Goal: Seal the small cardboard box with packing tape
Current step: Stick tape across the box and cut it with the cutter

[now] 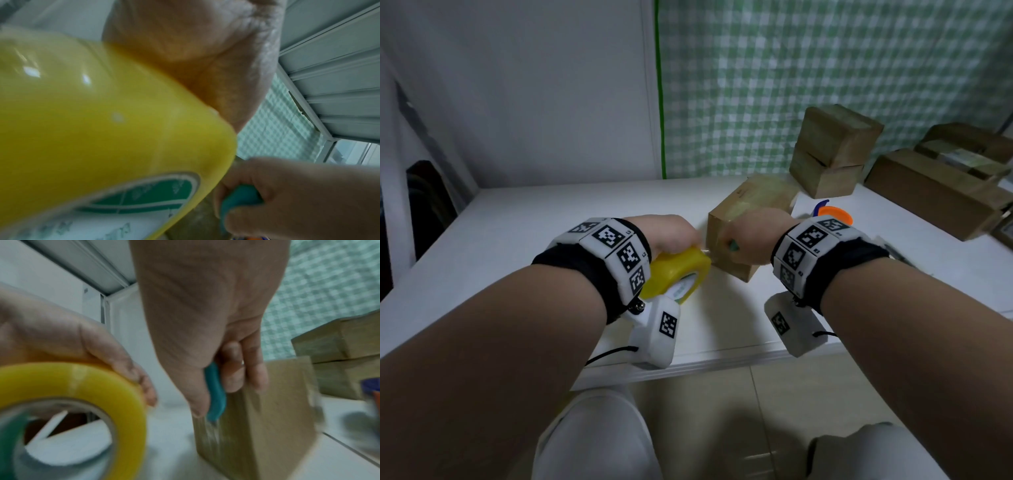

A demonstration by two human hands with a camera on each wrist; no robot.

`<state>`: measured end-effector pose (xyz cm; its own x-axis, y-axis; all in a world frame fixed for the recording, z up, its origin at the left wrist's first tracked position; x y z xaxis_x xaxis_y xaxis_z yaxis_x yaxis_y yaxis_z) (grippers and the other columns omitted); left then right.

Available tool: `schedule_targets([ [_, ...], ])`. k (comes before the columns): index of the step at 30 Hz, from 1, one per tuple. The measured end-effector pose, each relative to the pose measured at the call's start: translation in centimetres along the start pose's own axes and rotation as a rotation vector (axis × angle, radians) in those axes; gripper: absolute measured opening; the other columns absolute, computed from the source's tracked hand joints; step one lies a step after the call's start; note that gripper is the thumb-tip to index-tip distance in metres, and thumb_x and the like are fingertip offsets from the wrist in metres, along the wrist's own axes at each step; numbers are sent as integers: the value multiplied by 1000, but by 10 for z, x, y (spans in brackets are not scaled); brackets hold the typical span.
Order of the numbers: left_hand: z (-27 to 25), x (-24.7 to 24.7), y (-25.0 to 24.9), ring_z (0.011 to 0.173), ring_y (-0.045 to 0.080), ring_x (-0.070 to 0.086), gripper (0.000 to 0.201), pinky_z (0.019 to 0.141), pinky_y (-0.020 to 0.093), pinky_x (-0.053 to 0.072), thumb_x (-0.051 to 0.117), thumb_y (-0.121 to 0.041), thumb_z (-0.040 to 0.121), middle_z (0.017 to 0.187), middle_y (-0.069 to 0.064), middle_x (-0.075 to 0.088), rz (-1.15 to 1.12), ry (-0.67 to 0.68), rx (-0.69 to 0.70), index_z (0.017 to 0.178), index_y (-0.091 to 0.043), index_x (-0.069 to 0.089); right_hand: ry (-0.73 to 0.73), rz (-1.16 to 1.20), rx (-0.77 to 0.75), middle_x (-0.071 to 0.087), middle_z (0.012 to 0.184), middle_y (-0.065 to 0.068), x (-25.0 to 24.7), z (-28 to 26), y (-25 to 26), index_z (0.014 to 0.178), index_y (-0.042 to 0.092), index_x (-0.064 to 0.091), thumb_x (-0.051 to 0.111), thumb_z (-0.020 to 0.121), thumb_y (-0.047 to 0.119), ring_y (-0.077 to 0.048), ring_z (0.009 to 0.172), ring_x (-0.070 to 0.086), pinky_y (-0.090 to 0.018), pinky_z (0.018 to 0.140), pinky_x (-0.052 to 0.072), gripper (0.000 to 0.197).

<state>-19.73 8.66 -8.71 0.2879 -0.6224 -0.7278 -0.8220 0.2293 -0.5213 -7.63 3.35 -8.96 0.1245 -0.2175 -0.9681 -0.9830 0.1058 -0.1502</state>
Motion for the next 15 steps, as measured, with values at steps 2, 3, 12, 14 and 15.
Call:
schedule_targets([
  [2, -1, -6, 10, 89, 25, 52, 32, 83, 31, 42, 45, -21, 95, 117, 17, 59, 102, -35, -16, 118, -5, 60, 16, -5, 26, 51, 79, 3, 5, -1, -7, 108, 22, 63, 45, 91, 20, -22, 82, 52, -28, 59, 39, 25],
  [3, 0, -11, 15, 96, 25, 52, 35, 83, 30, 40, 44, -20, 96, 125, 18, 57, 149, -61, -28, 123, -4, 59, 19, 26, 29, 53, 83, 2, 5, -2, -10, 109, 21, 62, 45, 91, 21, -22, 84, 53, -30, 63, 41, 25],
  [12, 19, -20, 37, 122, 34, 51, 58, 91, 35, 43, 43, -16, 93, 136, 17, 49, 264, -261, -144, 145, -3, 22, -96, 460, 99, 59, 87, 2, 6, 1, -18, 112, 17, 62, 48, 92, 25, -19, 83, 55, -26, 69, 41, 25],
  [14, 26, -14, 42, 112, 33, 55, 61, 85, 36, 45, 46, -15, 91, 125, 17, 54, 299, -263, -158, 144, -4, 18, -168, 727, 146, 53, 70, 5, 5, -2, -24, 105, 18, 59, 50, 91, 22, -14, 65, 54, -17, 55, 42, 17],
  [15, 30, -10, 42, 105, 32, 57, 59, 81, 36, 45, 47, -15, 90, 118, 15, 56, 321, -255, -143, 142, -5, 21, -215, 803, 171, 53, 66, 4, 4, -4, -30, 101, 18, 57, 51, 91, 20, -11, 58, 53, -16, 48, 40, 12],
])
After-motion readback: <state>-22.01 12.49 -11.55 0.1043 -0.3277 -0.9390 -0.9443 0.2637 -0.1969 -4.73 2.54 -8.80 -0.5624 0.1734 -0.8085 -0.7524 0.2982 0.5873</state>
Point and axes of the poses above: each hand's wrist, its own z-axis towards the middle knuckle, its own x-axis out of the palm, y = z × x, the point moved 3 cm from there along z, towards the middle knuckle
